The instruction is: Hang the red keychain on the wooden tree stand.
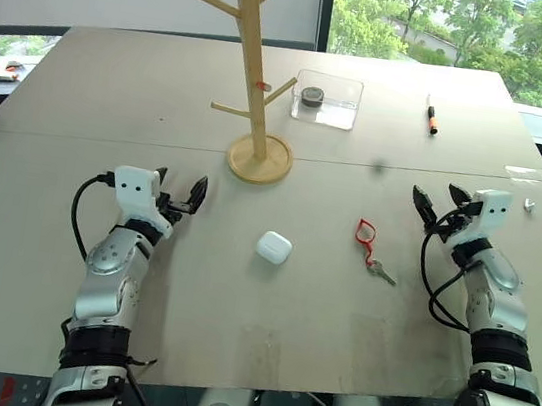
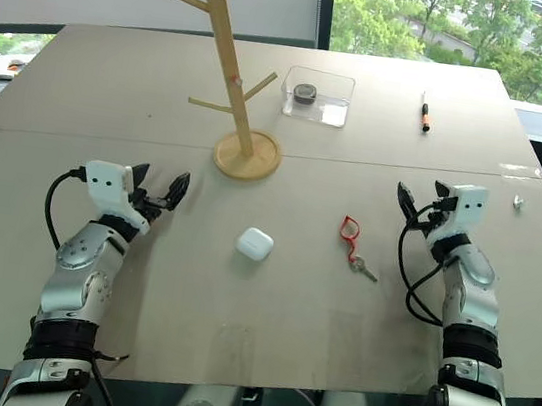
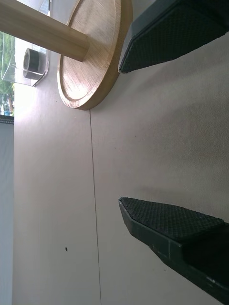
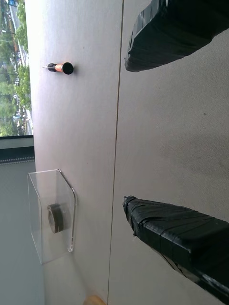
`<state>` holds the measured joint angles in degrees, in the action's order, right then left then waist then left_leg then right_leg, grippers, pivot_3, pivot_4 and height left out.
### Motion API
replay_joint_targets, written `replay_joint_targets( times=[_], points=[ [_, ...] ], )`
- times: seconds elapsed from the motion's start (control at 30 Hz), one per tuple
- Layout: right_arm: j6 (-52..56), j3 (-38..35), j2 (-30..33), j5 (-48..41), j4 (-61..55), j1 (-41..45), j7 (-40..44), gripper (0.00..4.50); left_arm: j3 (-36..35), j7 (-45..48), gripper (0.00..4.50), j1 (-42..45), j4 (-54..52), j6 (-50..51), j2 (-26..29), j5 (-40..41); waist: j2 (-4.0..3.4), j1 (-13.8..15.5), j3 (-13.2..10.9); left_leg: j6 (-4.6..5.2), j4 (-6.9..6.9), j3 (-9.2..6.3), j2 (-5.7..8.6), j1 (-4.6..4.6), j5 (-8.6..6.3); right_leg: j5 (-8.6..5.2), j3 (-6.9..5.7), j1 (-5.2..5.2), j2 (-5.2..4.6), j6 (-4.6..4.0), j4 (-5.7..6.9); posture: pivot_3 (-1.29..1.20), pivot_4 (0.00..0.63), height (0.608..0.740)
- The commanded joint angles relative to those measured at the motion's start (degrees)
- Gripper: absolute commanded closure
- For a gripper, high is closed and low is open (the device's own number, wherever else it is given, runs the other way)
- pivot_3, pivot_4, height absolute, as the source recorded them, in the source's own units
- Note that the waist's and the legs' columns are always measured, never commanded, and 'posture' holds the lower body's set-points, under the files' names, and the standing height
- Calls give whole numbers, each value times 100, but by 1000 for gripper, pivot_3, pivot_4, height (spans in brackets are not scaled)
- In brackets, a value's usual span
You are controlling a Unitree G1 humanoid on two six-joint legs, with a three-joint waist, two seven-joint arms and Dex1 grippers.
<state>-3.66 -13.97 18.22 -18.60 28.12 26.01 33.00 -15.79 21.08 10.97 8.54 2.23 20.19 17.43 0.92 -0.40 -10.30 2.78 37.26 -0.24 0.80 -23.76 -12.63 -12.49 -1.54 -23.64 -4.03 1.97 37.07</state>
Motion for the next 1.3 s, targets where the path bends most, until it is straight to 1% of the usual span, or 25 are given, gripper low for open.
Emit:
replay_joint_targets(
  times=[0.03, 0.7, 0.8, 0.83, 0.87, 0.9, 0.97, 1.0, 1.07, 1.13, 1.23, 1.3],
  points=[
    [-37, -30, 31, -44, -81, 122, -5, 0, -42, -13, 191, -58, -236, -107, -14, -2, 0, 0, 0, 0, 0, 0, 0, 0, 0, 0, 0, 0, 0, 0, 0, 0, 150, 740],
    [22, -81, 150, -84, -119, 71, 60, 0, 36, 121, 191, -103, -273, -173, -39, 7, 0, 0, 0, 0, 0, 0, 0, 0, 0, 0, 0, 0, 0, 0, 0, 0, 150, 740],
    [-20, -48, 200, -92, -164, 11, 237, 0, 61, 142, 191, -81, -261, -172, -52, -3, 0, 3, 0, 0, 0, 0, 0, 0, 0, 0, 0, 0, 0, 0, 0, 0, 150, 740],
    [-67, -17, 227, -115, -230, -43, 399, 0, 77, 153, 191, -72, -262, -169, -59, -5, 0, 4, 0, 0, 0, 0, 0, 0, 0, 0, 0, 0, 0, 0, 0, 0, 150, 740],
    [-64, 42, 293, -239, -431, -182, 794, 0, 111, 173, 191, -53, -269, -154, -78, -2, 0, 13, 0, 0, 0, 0, 0, 0, 0, 0, 0, 0, -1, 0, 0, 0, 150, 740],
    [25, 193, 495, -414, -826, -471, 1465, 0, 183, 220, 191, -25, -294, -138, -100, -4, 0, 24, 0, 0, 0, 0, 0, -1, 0, 0, -1, 0, 0, 0, 0, 0, 150, 740],
    [65, 518, 1102, -691, -1608, -1176, 2911, 0, 353, 332, 191, 35, -364, -88, -146, -2, -2, 140, 0, 0, 0, -4, 2, -5, 0, 0, -5, 0, -1, 0, -2, 0, 150, 740],
    [-54, 641, 1389, -724, -1844, -1453, 3440, 0, 417, 375, 191, 60, -390, -66, -157, 3, -1, 144, 0, 4, 0, -8, 4, -8, -2, 0, -11, 3, -2, 1, -7, 0, 150, 740],
    [-285, 809, 1821, -679, -2022, -1769, 4097, 0, 489, 432, 191, 89, -414, -48, -173, 8, -1, 127, 0, 10, 5, -5, 5, -8, -6, 1, -10, 7, -3, 4, -12, 0, 150, 740],
    [-509, 928, 2090, -586, -2044, -1920, 4484, 0, 539, 469, 191, 108, -428, -42, -193, 24, 0, 88, 0, 10, 11, 0, 4, -3, -6, 7, -4, 11, -3, 14, -16, 0, 150, 740],
    [-828, 936, 2175, -632, -2011, -1977, 4822, 0, 679, 666, 191, 116, -622, 34, -220, 139, 2, 61, 2, 9, 16, 5, -7, 7, -5, 11, 1, 13, 2, 17, -16, 0, 150, 740],
    [-978, 946, 2149, -589, -1916, -1911, 4878, 0, 913, 1192, 191, 37, -968, 318, 9, 308, 2, 80, 1, 8, 16, 0, -9, 7, -5, 12, -2, 13, 4, 15, -15, 0, 150, 740]
  ],
)
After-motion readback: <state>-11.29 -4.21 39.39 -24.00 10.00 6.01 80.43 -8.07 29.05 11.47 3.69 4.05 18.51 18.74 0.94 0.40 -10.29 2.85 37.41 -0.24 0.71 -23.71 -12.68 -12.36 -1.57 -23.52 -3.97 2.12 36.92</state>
